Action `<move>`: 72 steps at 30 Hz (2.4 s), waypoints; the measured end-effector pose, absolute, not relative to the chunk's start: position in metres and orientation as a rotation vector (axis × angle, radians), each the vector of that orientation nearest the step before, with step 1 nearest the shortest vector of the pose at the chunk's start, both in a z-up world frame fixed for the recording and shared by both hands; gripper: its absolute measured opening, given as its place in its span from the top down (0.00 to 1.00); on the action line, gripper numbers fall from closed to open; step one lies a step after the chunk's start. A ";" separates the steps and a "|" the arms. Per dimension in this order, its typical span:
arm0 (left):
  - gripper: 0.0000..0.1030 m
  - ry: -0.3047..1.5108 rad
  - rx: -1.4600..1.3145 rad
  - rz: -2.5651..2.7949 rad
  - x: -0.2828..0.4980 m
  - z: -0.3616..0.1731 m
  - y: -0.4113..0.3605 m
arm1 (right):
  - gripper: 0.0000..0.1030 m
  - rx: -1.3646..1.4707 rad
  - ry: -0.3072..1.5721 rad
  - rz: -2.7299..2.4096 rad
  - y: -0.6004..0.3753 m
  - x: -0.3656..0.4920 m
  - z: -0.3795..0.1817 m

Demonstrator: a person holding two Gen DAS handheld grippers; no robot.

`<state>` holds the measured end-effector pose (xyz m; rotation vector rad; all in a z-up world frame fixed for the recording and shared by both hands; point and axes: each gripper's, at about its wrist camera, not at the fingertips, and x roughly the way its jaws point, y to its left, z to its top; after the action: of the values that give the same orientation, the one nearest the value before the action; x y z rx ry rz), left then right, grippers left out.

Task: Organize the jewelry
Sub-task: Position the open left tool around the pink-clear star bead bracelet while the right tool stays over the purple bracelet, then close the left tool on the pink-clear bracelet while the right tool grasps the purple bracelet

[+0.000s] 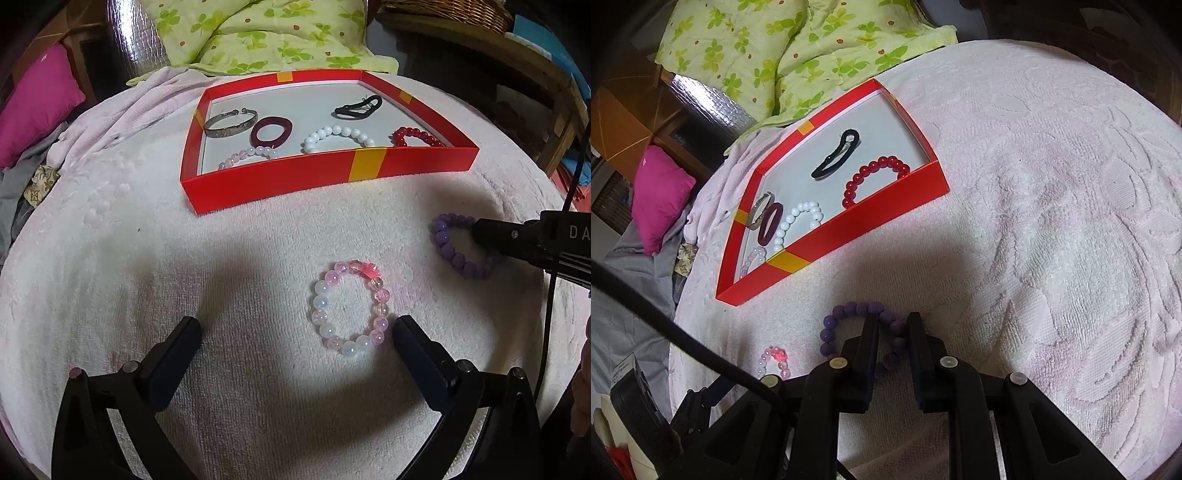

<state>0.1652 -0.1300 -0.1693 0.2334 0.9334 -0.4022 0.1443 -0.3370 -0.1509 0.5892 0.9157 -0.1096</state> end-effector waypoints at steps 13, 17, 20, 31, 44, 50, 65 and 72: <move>0.00 0.932 0.230 -0.403 0.166 -0.169 -0.131 | 0.82 0.576 0.913 -0.108 -0.335 0.141 -0.151; 0.00 0.931 0.206 -0.425 0.168 -0.167 -0.126 | 0.82 0.534 0.913 -0.113 -0.330 0.142 -0.149; 0.05 0.918 0.193 -0.443 0.168 -0.165 -0.122 | 0.83 0.538 0.910 -0.110 -0.331 0.143 -0.149; 0.70 0.844 0.185 -0.534 0.164 -0.156 -0.122 | 0.85 0.590 0.886 -0.088 -0.338 0.141 -0.148; 0.96 0.789 0.139 -0.583 0.163 -0.139 -0.108 | 0.89 0.703 0.825 0.005 -0.348 0.135 -0.142; 0.96 0.811 0.128 -0.560 0.167 -0.141 -0.101 | 0.80 0.636 0.872 -0.061 -0.345 0.142 -0.141; 0.80 0.858 0.130 -0.615 0.169 -0.156 -0.122 | 0.90 0.270 0.902 -0.140 -0.306 0.151 -0.142; 0.92 0.821 0.118 -0.601 0.166 -0.149 -0.114 | 0.90 0.337 0.858 -0.108 -0.312 0.146 -0.136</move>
<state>0.1663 -0.1140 -0.1486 0.1175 0.8206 -0.6006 0.1459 -0.3122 -0.1360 0.3371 0.8578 -0.1075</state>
